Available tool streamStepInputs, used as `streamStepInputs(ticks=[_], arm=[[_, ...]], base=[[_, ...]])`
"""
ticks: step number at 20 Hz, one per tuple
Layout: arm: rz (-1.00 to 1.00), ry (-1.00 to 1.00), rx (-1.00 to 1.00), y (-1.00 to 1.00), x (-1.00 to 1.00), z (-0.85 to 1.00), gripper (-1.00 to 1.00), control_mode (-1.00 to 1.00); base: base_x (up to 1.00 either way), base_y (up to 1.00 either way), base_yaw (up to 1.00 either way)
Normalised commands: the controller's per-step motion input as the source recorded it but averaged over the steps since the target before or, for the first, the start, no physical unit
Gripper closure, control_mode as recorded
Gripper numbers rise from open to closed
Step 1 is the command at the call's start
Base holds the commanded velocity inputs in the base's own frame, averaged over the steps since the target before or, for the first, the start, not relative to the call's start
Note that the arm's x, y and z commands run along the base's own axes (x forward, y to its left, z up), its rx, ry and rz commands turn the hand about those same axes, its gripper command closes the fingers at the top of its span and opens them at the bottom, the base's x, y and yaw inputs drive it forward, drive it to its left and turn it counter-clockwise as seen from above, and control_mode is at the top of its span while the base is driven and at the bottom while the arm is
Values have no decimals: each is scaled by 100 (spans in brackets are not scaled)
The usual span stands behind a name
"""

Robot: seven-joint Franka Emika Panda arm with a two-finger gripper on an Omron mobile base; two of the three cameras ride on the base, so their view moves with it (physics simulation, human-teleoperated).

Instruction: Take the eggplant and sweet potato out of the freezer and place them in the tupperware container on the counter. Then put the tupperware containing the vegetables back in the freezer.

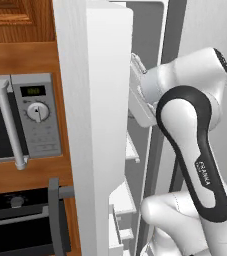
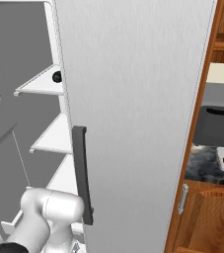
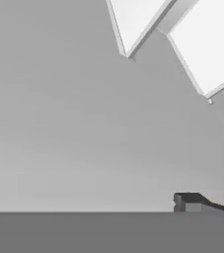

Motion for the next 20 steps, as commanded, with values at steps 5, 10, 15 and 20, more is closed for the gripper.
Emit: streamStepInputs(ticks=[5,10,15,20], arm=[[-5,-2,2,-3,-14,69,-100,-100],[-23,-1,-20,-78,-14,90,-100,-100],[-22,0,-26,-49,16,8,-100,-100],[-13,-4,-20,-14,35,-56,-100,-100]], base=[[0,0,0],[0,0,0],[0,0,0],[0,0,0]])
